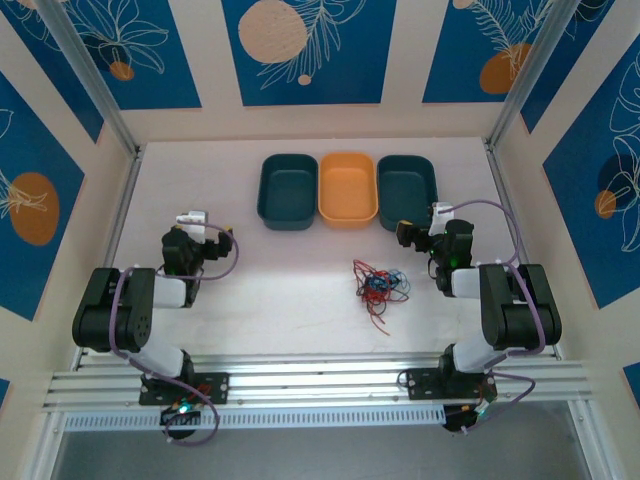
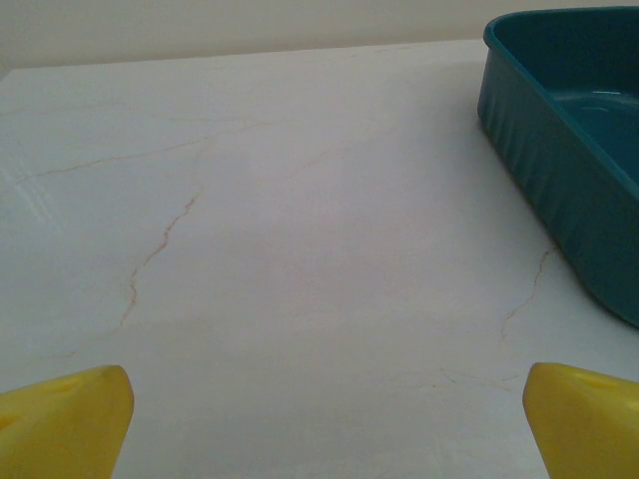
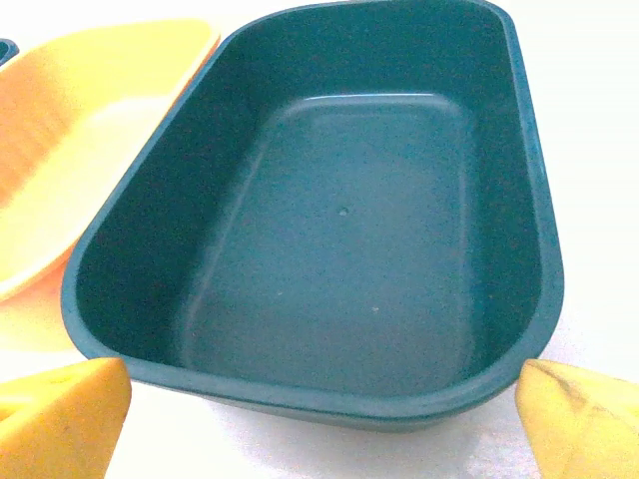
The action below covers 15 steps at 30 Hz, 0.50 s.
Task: Untangle the cables
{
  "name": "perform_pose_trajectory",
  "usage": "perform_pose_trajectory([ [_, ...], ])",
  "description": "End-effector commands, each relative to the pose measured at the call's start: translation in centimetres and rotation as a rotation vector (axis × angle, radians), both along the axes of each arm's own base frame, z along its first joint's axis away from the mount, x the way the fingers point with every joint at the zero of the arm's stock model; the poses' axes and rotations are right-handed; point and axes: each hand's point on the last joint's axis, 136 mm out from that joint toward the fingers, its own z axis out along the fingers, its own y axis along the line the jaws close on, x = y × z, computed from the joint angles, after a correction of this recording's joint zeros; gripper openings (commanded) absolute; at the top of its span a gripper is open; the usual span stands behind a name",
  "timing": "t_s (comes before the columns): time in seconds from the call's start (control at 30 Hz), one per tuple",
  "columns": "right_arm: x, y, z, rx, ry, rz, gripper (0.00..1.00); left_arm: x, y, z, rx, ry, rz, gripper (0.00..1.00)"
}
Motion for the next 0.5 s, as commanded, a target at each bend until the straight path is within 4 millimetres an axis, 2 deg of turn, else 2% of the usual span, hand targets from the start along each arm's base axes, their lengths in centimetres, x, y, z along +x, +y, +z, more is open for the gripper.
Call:
perform_pose_trajectory([
  [0.0,0.3,0.4,0.8,0.003,-0.022,0.022,0.99,0.2,-0.5,0.2,0.012,-0.005,-0.031,1.0],
  [0.27,0.4,0.3,0.9,0.001,-0.024,0.007,0.99,0.1,-0.4,0.4,0.011,-0.011,-0.021,1.0],
  [0.47,1.1,-1.1,3.1,-0.01,0.068,-0.077,0.99,-1.0,0.9,3.0,0.012,-0.053,0.053,1.0],
])
